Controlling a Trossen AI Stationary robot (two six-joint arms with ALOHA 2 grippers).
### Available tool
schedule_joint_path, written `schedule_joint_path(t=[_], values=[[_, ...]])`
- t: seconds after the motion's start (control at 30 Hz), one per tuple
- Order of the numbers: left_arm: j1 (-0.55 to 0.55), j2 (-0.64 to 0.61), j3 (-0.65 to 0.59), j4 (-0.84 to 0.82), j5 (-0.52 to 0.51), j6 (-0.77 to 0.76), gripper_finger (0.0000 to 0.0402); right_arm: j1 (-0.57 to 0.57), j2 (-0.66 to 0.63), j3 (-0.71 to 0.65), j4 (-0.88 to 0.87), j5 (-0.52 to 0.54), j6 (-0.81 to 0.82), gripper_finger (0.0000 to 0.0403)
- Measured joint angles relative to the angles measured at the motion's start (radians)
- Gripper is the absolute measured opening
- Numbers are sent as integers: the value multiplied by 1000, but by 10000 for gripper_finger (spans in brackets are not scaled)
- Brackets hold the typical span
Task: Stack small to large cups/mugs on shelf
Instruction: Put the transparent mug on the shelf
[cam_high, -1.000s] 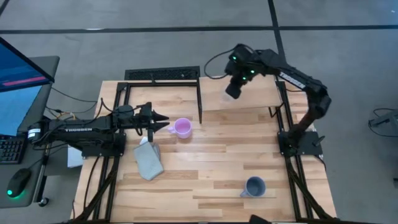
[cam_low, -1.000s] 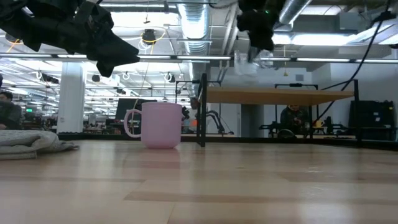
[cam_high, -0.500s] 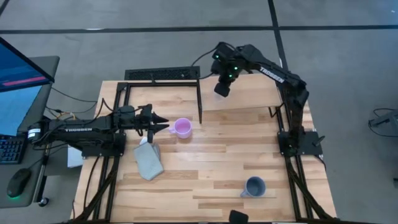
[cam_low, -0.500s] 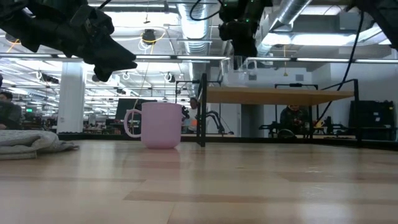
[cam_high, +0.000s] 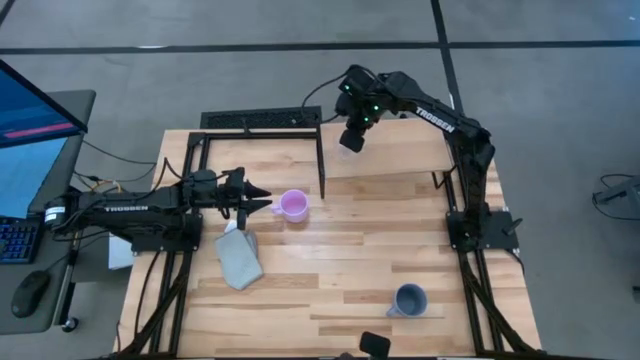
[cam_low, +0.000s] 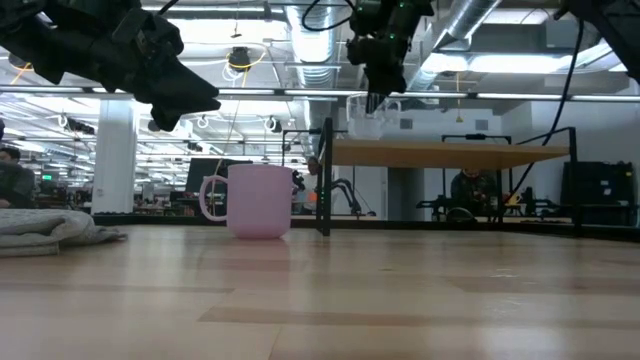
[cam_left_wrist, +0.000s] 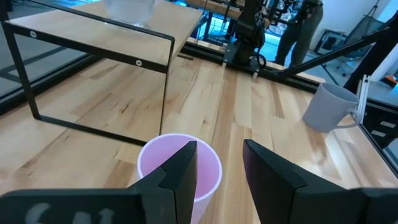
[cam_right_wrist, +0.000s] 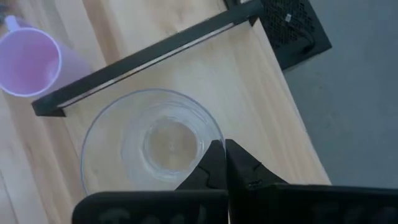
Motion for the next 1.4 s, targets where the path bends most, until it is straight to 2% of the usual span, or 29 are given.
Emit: schedule_joint_path(t=[0.6, 1.2, 1.4], values=[[0, 0, 0, 0, -2, -1, 121, -8, 0, -1, -13, -2, 9, 2], [0, 0, 0, 0, -1, -1, 121, -20, 0, -1, -15, 2, 89, 2], [0, 0, 0, -1, -1, -7, 121, -17, 47, 5, -32, 24, 97, 2]])
